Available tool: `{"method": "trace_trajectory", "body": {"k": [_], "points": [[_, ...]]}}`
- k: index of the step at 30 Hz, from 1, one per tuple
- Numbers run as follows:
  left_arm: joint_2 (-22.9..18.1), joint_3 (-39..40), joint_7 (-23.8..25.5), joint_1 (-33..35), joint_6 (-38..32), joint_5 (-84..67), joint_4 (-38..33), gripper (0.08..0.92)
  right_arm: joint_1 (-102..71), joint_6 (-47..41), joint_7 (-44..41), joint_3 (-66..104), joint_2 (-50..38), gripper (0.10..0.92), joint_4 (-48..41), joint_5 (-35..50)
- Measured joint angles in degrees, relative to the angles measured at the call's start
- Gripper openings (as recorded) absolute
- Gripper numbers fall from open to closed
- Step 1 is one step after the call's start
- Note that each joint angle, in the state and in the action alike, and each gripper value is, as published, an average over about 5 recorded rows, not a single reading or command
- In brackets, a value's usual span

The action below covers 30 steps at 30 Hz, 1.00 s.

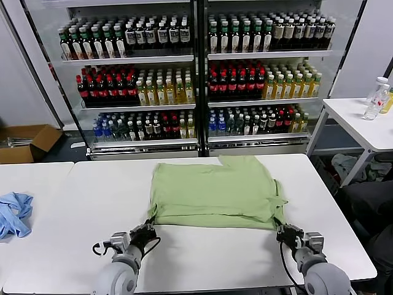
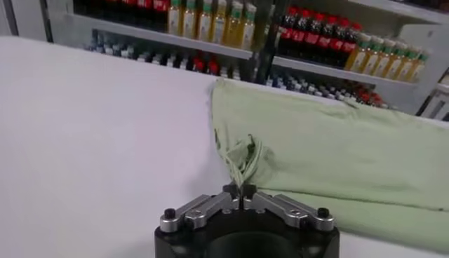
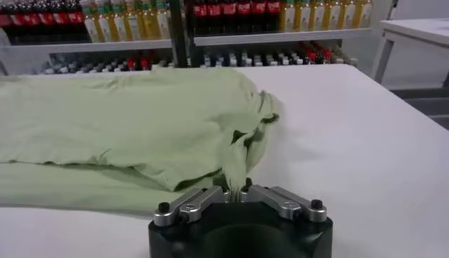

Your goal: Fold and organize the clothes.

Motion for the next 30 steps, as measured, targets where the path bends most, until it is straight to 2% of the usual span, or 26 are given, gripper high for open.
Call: {"method": "trace_trajectory", "body": {"k": [7, 12, 21, 26, 30], "points": [[0.34, -0.79, -0.98, 8.81, -0.2, 0.67, -9.06, 0.085, -10.5, 0.12, -0.6, 5.23, 0.39, 0.162, 7.12, -4.95], [0.62, -1.82, -1.56, 16.02, 0.23, 3.08, -15.19, 0.096, -15.59, 0.05, -0.4, 7.98, 1.2, 0.29, 11.63, -9.06], [1.49, -4.4, -1.32, 22.98, 1.62, 7.35, -22.72, 0.321, -16.92, 0.4, 1.24, 10.55, 0.2, 0.532, 15.95, -11.9], [1.75, -5.19, -0.37, 22.49, 1.81, 8.49, -23.39, 0.46, -10.64, -0.49, 2.38, 8.63, -1.04, 0.679, 13.54, -10.63], [1.97, -5.0, 0.71, 19.53, 2.15, 8.71, -21.31, 0.581, -2.23, -1.72, 3.27, 4.34, -1.28, 0.782, 8.53, -8.62]]}}
